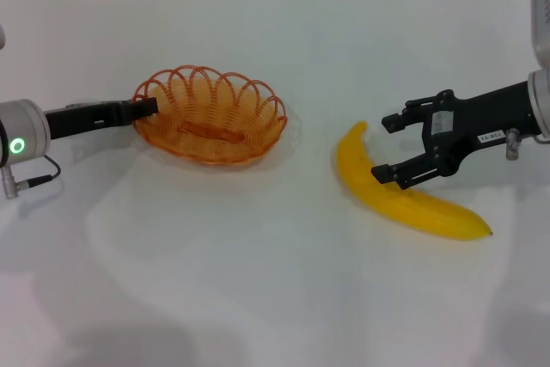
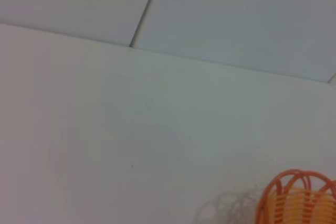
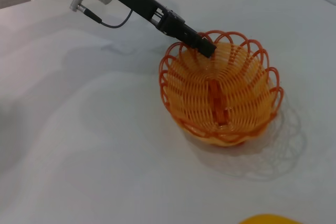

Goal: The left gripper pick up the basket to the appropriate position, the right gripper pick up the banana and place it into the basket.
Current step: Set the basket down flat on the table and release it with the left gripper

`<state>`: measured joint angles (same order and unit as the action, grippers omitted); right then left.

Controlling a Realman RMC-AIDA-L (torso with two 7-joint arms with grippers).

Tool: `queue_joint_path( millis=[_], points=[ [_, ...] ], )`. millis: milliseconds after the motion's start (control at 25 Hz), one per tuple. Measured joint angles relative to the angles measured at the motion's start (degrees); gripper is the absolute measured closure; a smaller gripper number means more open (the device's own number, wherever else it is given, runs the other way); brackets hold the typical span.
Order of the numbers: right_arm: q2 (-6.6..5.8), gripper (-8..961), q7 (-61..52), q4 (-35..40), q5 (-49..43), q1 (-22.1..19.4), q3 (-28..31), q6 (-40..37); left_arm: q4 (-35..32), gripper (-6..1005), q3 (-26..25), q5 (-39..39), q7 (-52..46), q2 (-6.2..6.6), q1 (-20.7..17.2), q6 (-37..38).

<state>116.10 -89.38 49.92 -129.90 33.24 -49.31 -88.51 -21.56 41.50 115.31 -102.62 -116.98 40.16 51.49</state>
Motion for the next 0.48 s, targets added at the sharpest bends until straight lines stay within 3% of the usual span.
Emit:
queue_joint_path(
  millis=[240,480],
  points=[
    [0.0,63,0.0,0.0,0.0,-0.1,0.0,0.0,0.0,474,0.3,-2.8,2.5,0.0,-0.4,0.6],
    [0.0,63,0.0,0.0,0.0,-0.4,0.0,0.0,-0.7,448,0.3,-6.7,7.3,0.25,-1.8,4.0]
  ],
)
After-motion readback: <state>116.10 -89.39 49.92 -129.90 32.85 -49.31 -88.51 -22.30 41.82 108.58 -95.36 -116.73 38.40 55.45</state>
